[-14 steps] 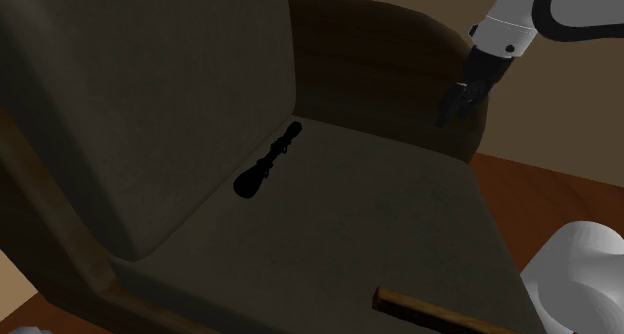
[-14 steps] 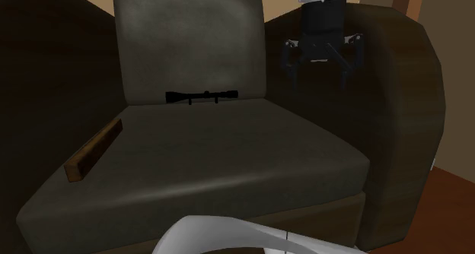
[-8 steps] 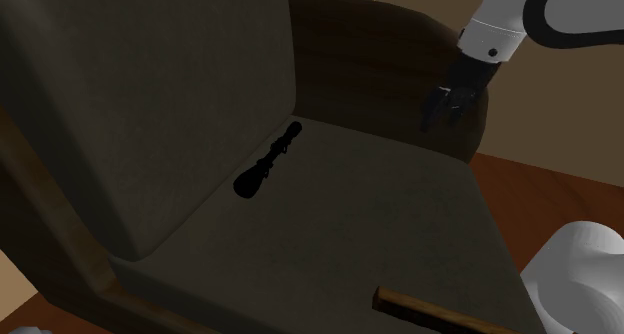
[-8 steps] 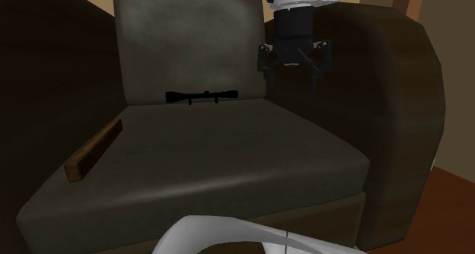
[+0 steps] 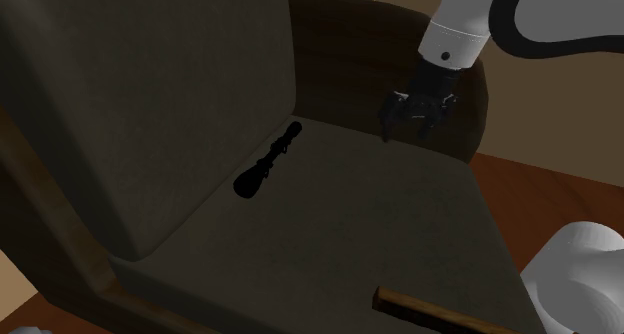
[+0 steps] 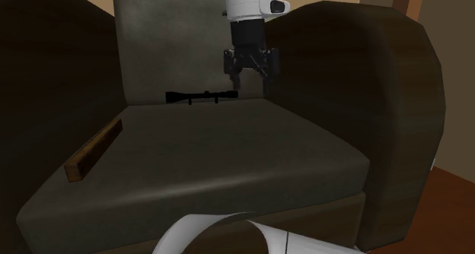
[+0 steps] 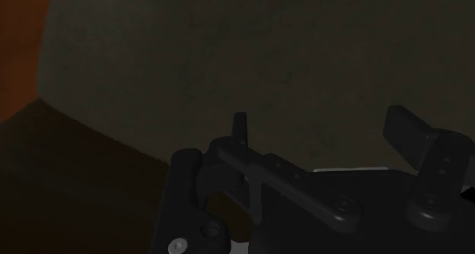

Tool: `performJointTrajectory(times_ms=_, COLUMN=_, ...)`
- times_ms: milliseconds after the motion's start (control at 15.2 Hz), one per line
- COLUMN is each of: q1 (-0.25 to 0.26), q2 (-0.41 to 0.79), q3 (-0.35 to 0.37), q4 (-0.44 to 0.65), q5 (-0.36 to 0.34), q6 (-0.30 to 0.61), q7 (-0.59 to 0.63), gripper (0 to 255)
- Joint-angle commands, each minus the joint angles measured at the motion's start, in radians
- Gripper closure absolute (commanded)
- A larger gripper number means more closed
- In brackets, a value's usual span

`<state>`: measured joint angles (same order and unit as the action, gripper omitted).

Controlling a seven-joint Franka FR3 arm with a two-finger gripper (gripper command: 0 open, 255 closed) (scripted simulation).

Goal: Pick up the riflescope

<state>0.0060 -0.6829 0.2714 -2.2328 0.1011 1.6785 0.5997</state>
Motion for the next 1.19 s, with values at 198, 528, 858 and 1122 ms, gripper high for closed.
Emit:
performJointTrajectory(times_ms=198, q1=-0.029, q2=0.118, q3=0.134, q4=0.084, q5=0.040, q6=0.048, q7=0.230, gripper=0)
performJointTrajectory(times_ms=528, q1=-0.073, q2=0.276, q3=0.267, q4=0.216, q5=0.026, q6=0.083, q7=0.463, gripper=0)
performJointTrajectory(times_ms=858, q1=-0.115, q2=0.481, q3=0.403, q4=0.392, q5=-0.061, q6=0.100, q7=0.718, gripper=0)
performJointTrajectory(times_ms=1122, q1=-0.108, q2=0.693, q3=0.495, q4=0.572, q5=-0.203, q6=0.080, q7=0.943, gripper=0)
